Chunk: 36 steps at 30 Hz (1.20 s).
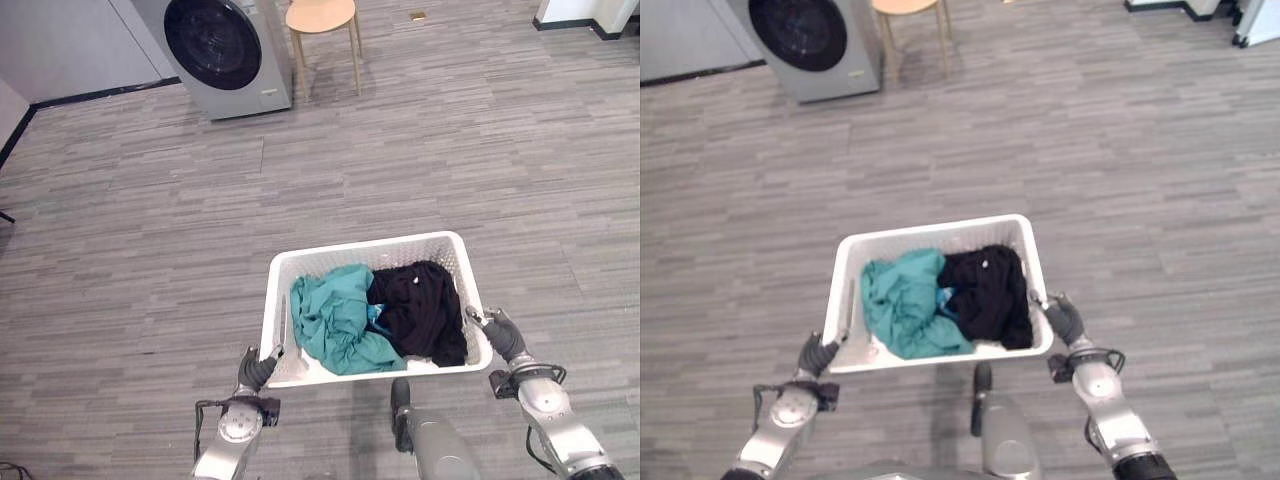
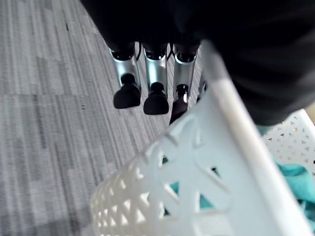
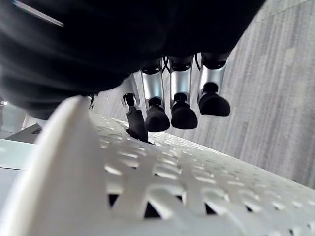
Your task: Grab the laundry basket,head to the washer,open it,put in the laundry and shut it.
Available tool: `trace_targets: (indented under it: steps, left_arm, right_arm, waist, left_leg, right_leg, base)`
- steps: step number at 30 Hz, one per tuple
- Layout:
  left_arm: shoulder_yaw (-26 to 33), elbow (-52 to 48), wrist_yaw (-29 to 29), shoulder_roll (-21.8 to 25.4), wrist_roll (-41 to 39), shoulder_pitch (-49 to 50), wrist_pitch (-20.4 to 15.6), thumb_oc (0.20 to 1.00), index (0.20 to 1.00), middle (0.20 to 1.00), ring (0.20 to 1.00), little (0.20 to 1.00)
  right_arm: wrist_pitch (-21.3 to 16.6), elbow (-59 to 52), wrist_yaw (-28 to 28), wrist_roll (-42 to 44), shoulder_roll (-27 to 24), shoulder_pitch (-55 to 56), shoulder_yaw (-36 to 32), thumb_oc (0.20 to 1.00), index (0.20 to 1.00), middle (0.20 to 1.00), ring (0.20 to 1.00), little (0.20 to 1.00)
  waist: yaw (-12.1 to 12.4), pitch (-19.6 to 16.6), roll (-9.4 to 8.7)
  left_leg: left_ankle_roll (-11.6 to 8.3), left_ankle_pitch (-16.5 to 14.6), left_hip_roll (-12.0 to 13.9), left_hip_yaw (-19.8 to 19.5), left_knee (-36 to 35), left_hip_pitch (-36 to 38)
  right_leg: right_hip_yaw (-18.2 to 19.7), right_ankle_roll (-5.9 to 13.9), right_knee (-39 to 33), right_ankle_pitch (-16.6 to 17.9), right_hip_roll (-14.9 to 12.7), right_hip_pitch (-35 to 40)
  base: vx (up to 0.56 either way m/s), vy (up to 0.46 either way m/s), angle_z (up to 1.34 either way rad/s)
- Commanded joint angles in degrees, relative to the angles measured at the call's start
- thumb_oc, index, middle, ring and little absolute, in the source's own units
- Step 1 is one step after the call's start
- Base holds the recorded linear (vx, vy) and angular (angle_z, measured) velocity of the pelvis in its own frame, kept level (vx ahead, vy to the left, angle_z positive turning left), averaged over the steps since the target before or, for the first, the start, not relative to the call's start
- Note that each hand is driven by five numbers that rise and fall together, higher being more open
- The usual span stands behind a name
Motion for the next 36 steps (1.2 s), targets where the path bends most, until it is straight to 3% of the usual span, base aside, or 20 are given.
trace_targets:
  steps: [1, 4, 5, 7, 9, 12, 16, 17, 18, 20, 21, 22, 24, 26, 27, 30, 31, 35, 36]
  left_arm:
    - [-0.54, -10.37, -3.11, 1.16, -5.52, -0.92, -7.61, 0.200, 0.200, 0.200, 0.200, 0.200]
    - [-0.44, -10.58, -3.44, 1.27, -4.81, -0.10, -7.17, 0.200, 0.200, 0.200, 0.200, 0.200]
    - [-0.25, -10.64, -3.47, 1.22, -4.58, 0.28, -6.95, 0.200, 0.200, 0.200, 0.200, 0.200]
    - [0.35, -10.74, -3.34, 1.02, -4.56, 1.28, -6.64, 0.200, 0.200, 0.200, 0.200, 0.200]
    - [0.51, -11.05, -3.69, 0.92, -4.29, 1.80, -6.42, 0.200, 0.200, 0.200, 0.200, 0.200]
    - [1.05, -11.83, -3.92, 0.74, -3.83, 2.77, -6.27, 0.200, 0.200, 0.200, 0.200, 0.200]
    - [1.13, -12.12, -4.46, 1.21, -3.60, 3.56, -6.30, 0.200, 0.200, 0.200, 0.200, 0.200]
    - [0.42, -11.77, -4.55, 1.82, -3.72, 2.89, -6.16, 0.200, 0.200, 0.200, 0.200, 0.200]
    - [0.42, -11.76, -4.55, 1.85, -3.72, 2.89, -6.16, 0.200, 0.200, 0.200, 0.200, 0.200]
    - [-0.01, -11.53, -4.52, 3.57, -2.79, 1.82, -6.06, 0.200, 0.200, 0.200, 0.200, 0.200]
    - [0.00, -11.52, -4.52, 3.60, -2.79, 1.81, -6.06, 0.200, 0.200, 0.200, 0.200, 0.200]
    - [0.06, -11.41, -4.13, 4.15, -2.52, 1.32, -6.11, 0.200, 0.200, 0.200, 0.200, 0.200]
    - [-0.03, -11.08, -3.78, 4.15, -2.63, 0.72, -6.16, 0.200, 0.200, 0.200, 0.200, 0.200]
    - [0.04, -10.93, -3.54, 4.27, -2.69, 0.37, -6.19, 0.200, 0.200, 0.200, 0.200, 0.200]
    - [0.38, -10.92, -3.46, 4.29, -2.76, 0.48, -6.25, 0.200, 0.200, 0.200, 0.200, 0.200]
    - [0.65, -10.46, -3.44, 3.90, -3.31, 0.59, -6.19, 0.200, 0.200, 0.200, 0.200, 0.200]
    - [1.16, -9.61, -3.30, 3.31, -3.42, 0.22, -6.25, 0.200, 0.200, 0.200, 0.200, 0.200]
    - [1.43, -9.40, -3.34, 3.05, -3.08, 0.14, -6.66, 0.200, 0.200, 0.200, 0.200, 0.200]
    - [0.72, -9.34, -4.53, 1.74, -3.16, 0.92, -6.52, 0.200, 0.200, 0.200, 0.200, 0.200]
  right_arm:
    - [-4.57, -6.90, -1.20, 2.48, -0.82, -1.14, -1.15, 0.200, 0.200, 0.200, 0.200, 0.200]
    - [-4.38, -6.85, -1.52, 2.60, -0.83, -0.46, -1.80, 0.200, 0.200, 0.200, 0.200, 0.200]
    - [-4.33, -6.69, -1.67, 2.55, -0.72, -0.21, -1.82, 0.200, 0.200, 0.200, 0.200, 0.200]
    - [-4.30, -6.06, -1.92, 2.30, -0.50, 0.16, -1.64, 0.200, 0.200, 0.200, 0.200, 0.200]
    - [-4.42, -5.47, -2.18, 2.17, -0.12, 0.46, -1.77, 0.200, 0.200, 0.200, 0.200, 0.200]
    - [-4.46, -4.76, -2.34, 2.06, 0.36, 0.59, -1.65, 0.200, 0.200, 0.200, 0.200, 0.200]
    - [-4.59, -4.77, -1.71, 1.80, 1.22, 1.20, -1.46, 0.200, 0.200, 0.200, 0.200, 0.200]
    - [-4.55, -4.66, -1.46, 1.81, 1.91, 0.98, -1.07, 0.200, 0.200, 0.200, 0.200, 0.200]
    - [-4.55, -4.66, -1.46, 1.80, 1.94, 0.98, -1.07, 0.200, 0.200, 0.200, 0.200, 0.200]
    - [-4.53, -4.44, -0.91, 1.28, 2.60, 0.94, -0.37, 0.200, 0.200, 0.200, 0.200, 0.200]
    - [-4.54, -4.43, -0.91, 1.28, 2.63, 0.92, -0.37, 0.200, 0.200, 0.200, 0.200, 0.200]
    - [-4.63, -4.74, -0.71, 1.00, 3.05, 0.56, 0.08, 0.200, 0.200, 0.200, 0.200, 0.200]
    - [-4.62, -4.50, -0.58, 0.44, 3.19, 0.00, 0.58, 0.200, 0.200, 0.200, 0.200, 0.200]
    - [-4.23, -4.50, -0.40, -0.23, 2.98, -0.37, 0.95, 0.200, 0.200, 0.200, 0.200, 0.200]
    - [-4.03, -4.43, -0.27, 0.00, 2.79, -0.54, 0.99, 0.200, 0.200, 0.200, 0.200, 0.200]
    - [-3.82, -4.03, -0.53, 0.53, 2.70, -0.48, 0.65, 0.200, 0.200, 0.200, 0.200, 0.200]
    - [-3.78, -3.76, -0.68, 0.92, 2.80, -0.30, 0.39, 0.200, 0.200, 0.200, 0.200, 0.200]
    - [-3.89, -4.12, -0.78, 0.93, 2.49, 0.51, -0.11, 0.200, 0.200, 0.200, 0.200, 0.200]
    - [-3.94, -3.35, -0.39, 0.99, 2.35, 2.30, -1.19, 0.200, 0.200, 0.200, 0.200, 0.200]
  waist:
    - [0.21, -2.64, -4.72]
    - [1.62, -2.64, -5.08]
    - [2.03, -2.55, -4.75]
    - [3.29, -2.07, -3.64]
    - [4.03, -1.92, -3.52]
    - [5.47, -1.95, -4.09]
    - [5.91, -3.67, -4.41]
    - [6.06, -4.47, -5.58]
    - [6.09, -4.51, -5.64]
    - [6.17, -5.28, -7.58]
    - [6.23, -5.35, -7.64]
    - [5.76, -4.89, -7.89]
    - [5.47, -4.56, -7.32]
    - [4.38, -3.52, -6.15]
    - [3.46, -2.85, -4.96]
    - [2.28, -1.79, -4.69]
    - [1.53, -1.10, -4.92]
    - [1.33, -0.86, -5.26]
    - [1.19, -2.34, -5.97]
  left_leg:
    - [2.80, 1.16, 0.78, 2.99, -4.12, -6.19]
    - [4.04, -1.57, 0.97, 7.02, -13.57, -10.63]
    - [3.96, -0.30, 1.09, 7.84, -18.64, -11.23]
    - [2.51, 6.80, 1.43, 7.74, -29.02, -13.08]
    - [1.91, 9.20, 1.82, 7.95, -35.58, -13.79]
    - [1.40, 10.84, 4.25, 8.92, -39.86, -16.38]
    - [1.76, 12.13, 5.19, 9.74, -36.73, -16.10]
    - [2.56, 11.01, 4.08, 9.59, -33.22, -16.35]
    - [2.58, 10.91, 4.06, 9.63, -33.09, -16.43]
    - [5.26, 6.91, 1.07, 9.41, -30.64, -15.30]
    - [5.29, 6.86, 1.03, 9.50, -30.58, -15.39]
    - [7.07, 4.36, -0.70, 9.30, -30.42, -13.42]
    - [7.62, 3.60, -1.04, 9.03, -31.08, -11.89]
    - [8.19, 2.13, -1.80, 8.15, -32.57, -8.08]
    - [8.00, 1.12, -1.84, 7.51, -33.37, -5.70]
    - [7.72, -0.42, -2.39, 6.19, -33.72, -2.93]
    - [7.12, -2.14, -3.18, 4.78, -33.42, -0.72]
    - [6.77, -4.47, -3.37, 3.44, -31.33, 0.18]
    - [4.79, -5.67, -1.96, 4.18, -24.27, 0.55]
  right_leg:
    - [2.98, 10.80, -9.69, -1.64, -5.03, 9.08]
    - [2.52, 11.56, -10.63, -3.84, -4.92, 13.15]
    - [2.40, 11.80, -10.67, -4.50, -4.45, 14.27]
    - [2.80, 11.98, -10.69, -6.37, -2.68, 17.23]
    - [2.87, 12.07, -10.55, -7.51, -2.13, 19.42]
    - [4.11, 12.37, -9.90, -10.67, -1.75, 23.99]
    - [5.45, 13.23, -9.37, -13.13, -2.02, 27.07]
    - [5.71, 14.21, -7.43, -12.70, -3.88, 27.60]
    - [5.73, 14.23, -7.38, -12.75, -3.93, 27.54]
    - [7.38, 17.21, 3.82, -5.22, -6.27, 23.74]
    - [7.46, 17.25, 3.99, -5.31, -6.35, 23.56]
    - [8.66, 18.77, 11.23, 0.32, -6.57, 19.20]
    - [9.09, 18.51, 13.58, 1.52, -5.90, 15.58]
    - [8.10, 17.80, 13.84, -0.69, -5.15, 10.18]
    - [6.11, 16.37, 9.97, -3.93, -4.20, 6.47]
    - [4.98, 15.78, 4.70, -4.24, -3.49, 3.01]
    - [5.02, 16.08, -2.05, -2.82, -3.73, 0.79]
    - [4.98, 16.24, -3.90, -2.52, -4.26, 2.13]
    - [4.62, 14.07, -3.91, -2.49, -4.29, 4.95]
  base:
    - [0.34, -0.165, -0.17]
    - [0.34, -0.077, -0.41]
    - [0.38, -0.015, -0.21]
    - [0.43, 0.003, -0.36]
    - [0.41, 0.018, -0.40]
    - [0.59, 0.080, -0.45]
    - [0.49, 0.102, -0.41]
    - [0.52, 0.128, -0.13]
    - [0.63, 0.210, -0.16]
    - [0.45, 0.193, 0.15]
    - [0.35, 0.167, 0.38]
    - [0.21, 0.101, 0.28]
    - [0.27, 0.114, 0.21]
    - [0.40, 0.102, 0.25]
    - [0.38, 0.048, 0.23]
    - [0.42, -0.070, 0.30]
    - [0.28, -0.088, 0.39]
    - [0.32, -0.146, 0.51]
    - [0.50, -0.287, 1.50]
